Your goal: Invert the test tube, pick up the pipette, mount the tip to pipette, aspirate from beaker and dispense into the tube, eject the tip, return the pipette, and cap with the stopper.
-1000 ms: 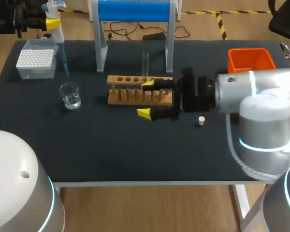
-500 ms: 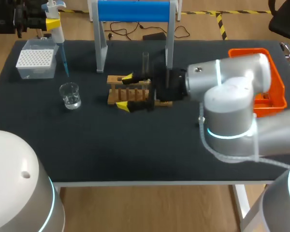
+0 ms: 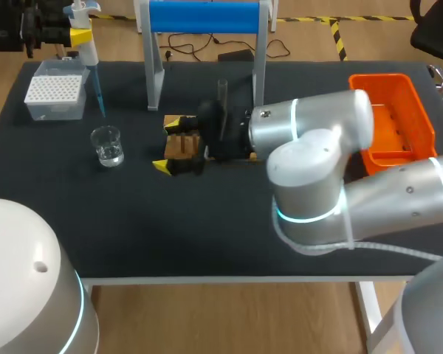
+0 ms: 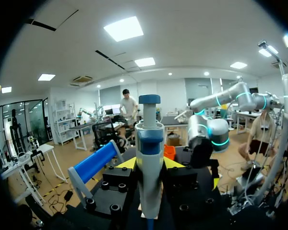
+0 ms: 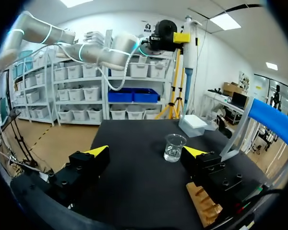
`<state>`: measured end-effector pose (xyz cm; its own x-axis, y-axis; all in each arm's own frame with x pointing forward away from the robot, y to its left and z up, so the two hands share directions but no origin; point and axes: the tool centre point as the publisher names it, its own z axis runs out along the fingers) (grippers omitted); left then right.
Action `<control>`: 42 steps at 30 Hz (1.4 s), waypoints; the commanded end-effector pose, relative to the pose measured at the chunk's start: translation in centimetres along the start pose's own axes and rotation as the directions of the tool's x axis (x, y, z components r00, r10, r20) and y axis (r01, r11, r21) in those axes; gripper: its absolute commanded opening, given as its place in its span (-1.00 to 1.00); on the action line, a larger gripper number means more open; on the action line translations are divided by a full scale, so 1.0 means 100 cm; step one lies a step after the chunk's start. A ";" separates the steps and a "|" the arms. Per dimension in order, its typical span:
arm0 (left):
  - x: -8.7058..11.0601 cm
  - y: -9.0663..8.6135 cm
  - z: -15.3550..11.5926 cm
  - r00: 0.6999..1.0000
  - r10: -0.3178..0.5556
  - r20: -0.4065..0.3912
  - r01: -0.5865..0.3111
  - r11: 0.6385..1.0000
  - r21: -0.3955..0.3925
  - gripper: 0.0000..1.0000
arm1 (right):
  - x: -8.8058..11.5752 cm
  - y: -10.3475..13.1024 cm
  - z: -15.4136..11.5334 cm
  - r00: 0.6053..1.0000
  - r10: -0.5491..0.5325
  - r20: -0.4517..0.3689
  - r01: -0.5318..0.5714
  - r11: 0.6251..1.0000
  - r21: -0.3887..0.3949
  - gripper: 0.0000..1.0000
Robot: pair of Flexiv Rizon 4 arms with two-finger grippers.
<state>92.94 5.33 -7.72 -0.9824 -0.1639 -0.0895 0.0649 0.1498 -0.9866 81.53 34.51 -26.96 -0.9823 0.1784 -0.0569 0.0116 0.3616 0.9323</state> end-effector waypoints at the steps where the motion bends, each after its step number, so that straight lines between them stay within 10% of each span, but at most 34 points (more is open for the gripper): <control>1: 0.000 0.000 0.001 1.000 0.002 0.002 -0.002 1.000 0.000 -1.00 | -0.001 -0.010 0.060 0.999 0.007 0.050 -0.007 1.000 -0.012 1.00; 42: 0.000 0.000 0.001 1.000 0.002 0.002 -0.002 1.000 0.000 -1.00 | -0.042 -0.045 0.116 0.995 0.037 0.090 -0.041 0.998 0.041 1.00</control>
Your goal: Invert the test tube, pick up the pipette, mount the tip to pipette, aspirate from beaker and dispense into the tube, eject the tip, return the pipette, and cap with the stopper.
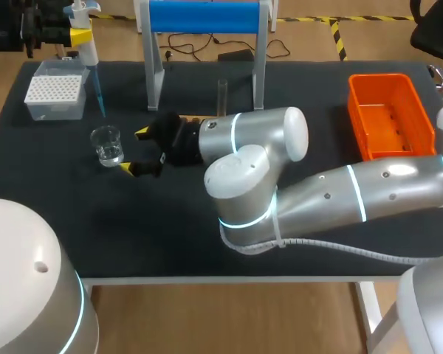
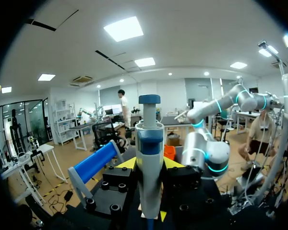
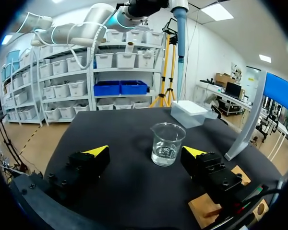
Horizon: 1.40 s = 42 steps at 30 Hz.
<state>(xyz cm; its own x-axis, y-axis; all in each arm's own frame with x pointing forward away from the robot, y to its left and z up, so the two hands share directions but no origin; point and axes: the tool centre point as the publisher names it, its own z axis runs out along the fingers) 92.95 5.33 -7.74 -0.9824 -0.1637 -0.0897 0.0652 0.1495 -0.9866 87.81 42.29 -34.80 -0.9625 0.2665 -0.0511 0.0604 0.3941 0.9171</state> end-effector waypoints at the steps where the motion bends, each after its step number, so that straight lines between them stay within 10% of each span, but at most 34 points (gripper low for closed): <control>1: 0.000 0.000 0.001 1.000 0.001 0.002 -0.001 1.000 0.000 -1.00 | 0.002 -0.001 0.005 1.000 0.000 0.008 0.000 1.000 -0.003 1.00; 23: 0.000 0.000 0.001 1.000 0.001 0.002 -0.001 1.000 0.000 -1.00 | 0.002 -0.001 0.005 1.000 0.000 0.008 0.000 1.000 -0.003 1.00; 42: -0.006 0.048 -0.001 0.999 -0.029 0.018 0.028 0.999 0.029 -1.00 | 0.002 -0.001 0.005 1.000 0.000 0.008 0.000 1.000 -0.003 1.00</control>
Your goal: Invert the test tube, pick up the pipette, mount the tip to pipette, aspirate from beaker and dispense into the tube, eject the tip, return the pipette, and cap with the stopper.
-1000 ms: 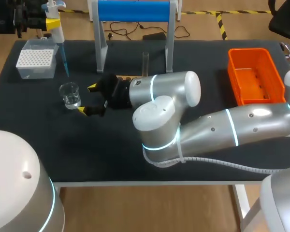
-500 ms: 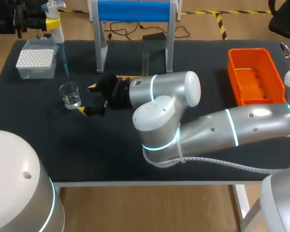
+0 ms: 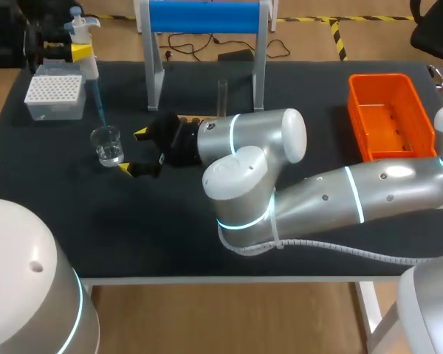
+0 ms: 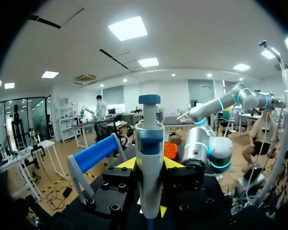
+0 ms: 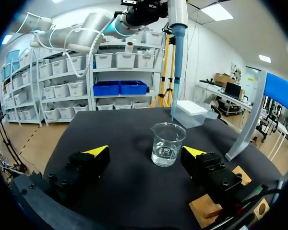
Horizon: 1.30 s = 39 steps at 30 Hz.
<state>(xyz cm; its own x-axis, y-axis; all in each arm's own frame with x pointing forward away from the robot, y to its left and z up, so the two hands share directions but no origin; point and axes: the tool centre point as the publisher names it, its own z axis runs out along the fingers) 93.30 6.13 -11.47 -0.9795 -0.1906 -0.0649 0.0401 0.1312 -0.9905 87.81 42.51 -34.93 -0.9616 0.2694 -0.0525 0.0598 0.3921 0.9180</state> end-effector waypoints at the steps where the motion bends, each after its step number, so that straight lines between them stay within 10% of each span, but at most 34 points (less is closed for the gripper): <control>1: -0.005 0.012 0.000 1.000 -0.002 -0.005 0.002 1.000 0.015 -1.00 | 0.001 0.000 0.003 1.000 0.000 0.004 0.000 1.000 -0.001 1.00; 39: -0.007 0.075 -0.002 0.995 -0.097 0.025 0.095 0.994 0.048 -1.00 | 0.001 0.000 0.003 1.000 0.000 0.004 0.000 1.000 -0.001 1.00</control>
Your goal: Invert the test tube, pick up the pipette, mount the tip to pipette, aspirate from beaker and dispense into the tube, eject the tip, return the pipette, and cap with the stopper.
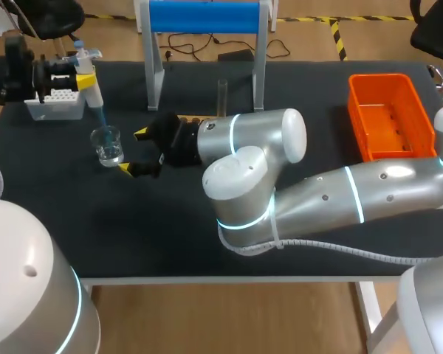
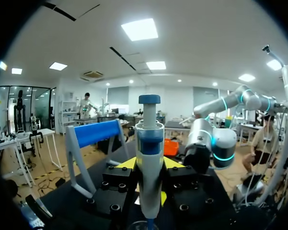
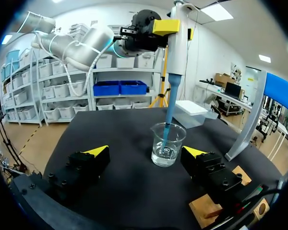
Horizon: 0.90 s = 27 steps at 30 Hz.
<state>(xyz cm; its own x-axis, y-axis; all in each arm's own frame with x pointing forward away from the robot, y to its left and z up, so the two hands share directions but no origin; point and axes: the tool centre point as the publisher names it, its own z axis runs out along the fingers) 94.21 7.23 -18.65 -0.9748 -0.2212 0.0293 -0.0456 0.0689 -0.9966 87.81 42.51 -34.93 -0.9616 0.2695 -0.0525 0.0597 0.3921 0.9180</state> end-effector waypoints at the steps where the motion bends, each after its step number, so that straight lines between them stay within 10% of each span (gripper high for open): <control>1: -0.002 0.003 -0.003 1.000 0.001 0.007 -0.001 1.000 0.002 -1.00 | 0.001 0.000 0.003 1.000 0.000 0.004 0.000 1.000 -0.001 1.00; 27: -0.005 0.011 -0.005 0.999 0.008 0.036 -0.007 1.000 -0.015 -1.00 | 0.001 0.000 0.003 1.000 0.000 0.004 0.000 1.000 -0.001 1.00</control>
<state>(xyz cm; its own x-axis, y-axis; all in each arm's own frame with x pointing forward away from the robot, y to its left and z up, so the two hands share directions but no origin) 94.59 8.01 -19.77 -0.9676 -0.2518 0.0202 -0.0426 0.0840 -0.9956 87.81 42.51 -34.93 -0.9616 0.2695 -0.0525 0.0597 0.3921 0.9180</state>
